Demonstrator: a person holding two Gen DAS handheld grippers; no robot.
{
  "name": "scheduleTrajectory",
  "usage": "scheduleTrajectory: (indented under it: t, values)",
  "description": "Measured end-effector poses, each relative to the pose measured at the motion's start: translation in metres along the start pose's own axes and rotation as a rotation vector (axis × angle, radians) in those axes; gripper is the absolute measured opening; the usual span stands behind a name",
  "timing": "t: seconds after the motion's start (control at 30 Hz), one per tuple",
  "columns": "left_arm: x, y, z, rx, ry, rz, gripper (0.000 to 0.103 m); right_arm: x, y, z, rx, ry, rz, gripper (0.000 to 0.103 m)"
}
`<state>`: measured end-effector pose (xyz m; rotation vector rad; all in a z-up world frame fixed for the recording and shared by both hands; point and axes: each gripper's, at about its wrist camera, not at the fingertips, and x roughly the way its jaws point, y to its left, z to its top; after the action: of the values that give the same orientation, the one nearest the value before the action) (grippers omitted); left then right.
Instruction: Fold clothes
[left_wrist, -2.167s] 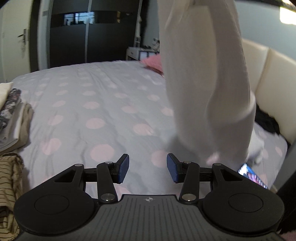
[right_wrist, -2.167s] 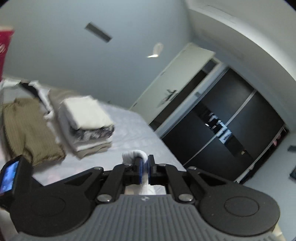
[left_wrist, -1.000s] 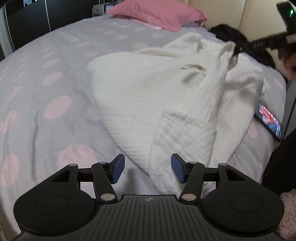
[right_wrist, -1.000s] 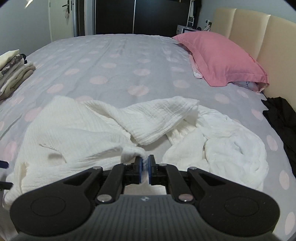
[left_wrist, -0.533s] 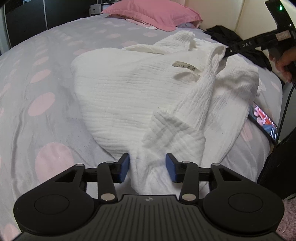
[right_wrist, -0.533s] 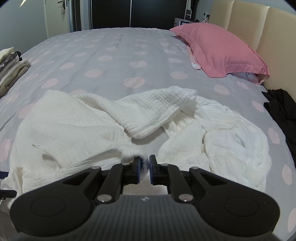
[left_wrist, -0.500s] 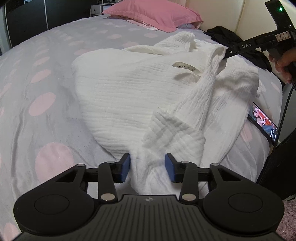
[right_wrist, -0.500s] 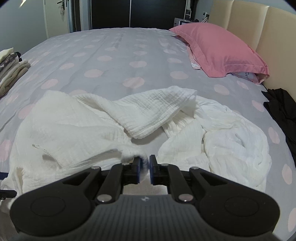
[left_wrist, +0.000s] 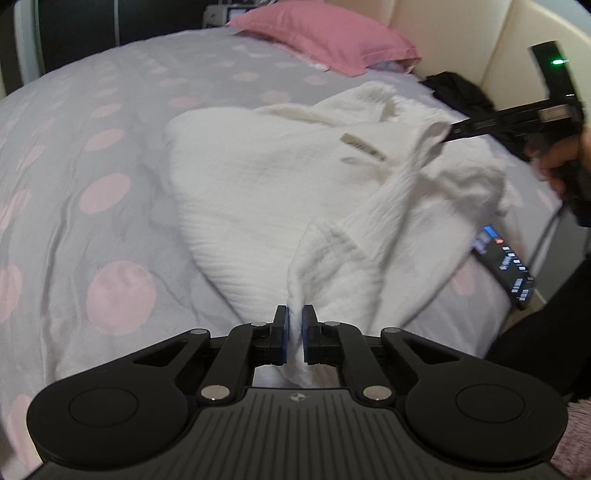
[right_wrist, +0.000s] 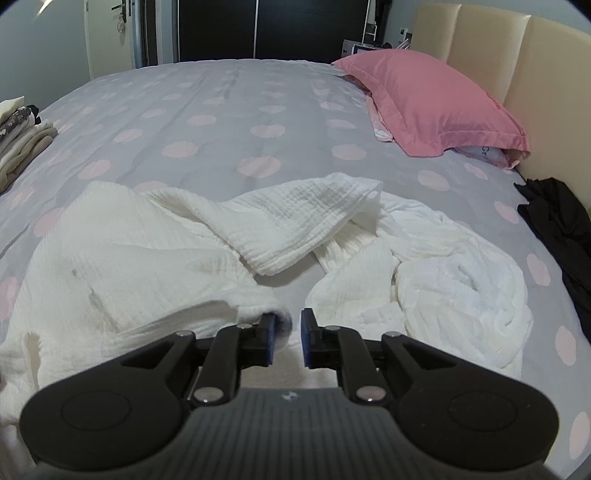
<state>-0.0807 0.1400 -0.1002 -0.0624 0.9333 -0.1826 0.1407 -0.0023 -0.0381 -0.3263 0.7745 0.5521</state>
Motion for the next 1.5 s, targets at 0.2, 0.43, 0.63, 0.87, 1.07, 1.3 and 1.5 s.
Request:
scheduleTrajectory:
  t: [0.2,0.43,0.63,0.87,1.07,1.3,1.5]
  values:
    - [-0.002,-0.01,-0.003,0.05,-0.006,-0.047,0.005,-0.001,0.002,-0.004,-0.014,0.007,-0.002,0.015]
    - [0.004,-0.008,-0.006,0.055,-0.008,-0.041,0.019,0.003,0.004,-0.008,-0.03,0.037,0.012,0.018]
    - [0.015,-0.002,-0.003,0.024,0.008,-0.027,0.029,0.008,0.008,-0.01,-0.059,0.056,0.044,0.025]
    - [0.023,0.007,-0.004,-0.015,0.026,-0.038,0.03,0.015,0.017,-0.015,-0.173,0.075,0.047,0.039]
    - [0.02,0.008,-0.004,-0.026,0.014,-0.059,0.028,0.009,0.034,-0.018,-0.331,-0.005,0.108,0.029]
    - [0.004,0.016,0.003,-0.062,-0.055,-0.032,0.005,-0.014,0.026,-0.005,-0.254,-0.145,0.063,0.008]
    - [-0.04,0.033,0.032,-0.075,-0.194,0.061,0.005,-0.062,0.023,0.022,-0.209,-0.321,0.009,0.007]
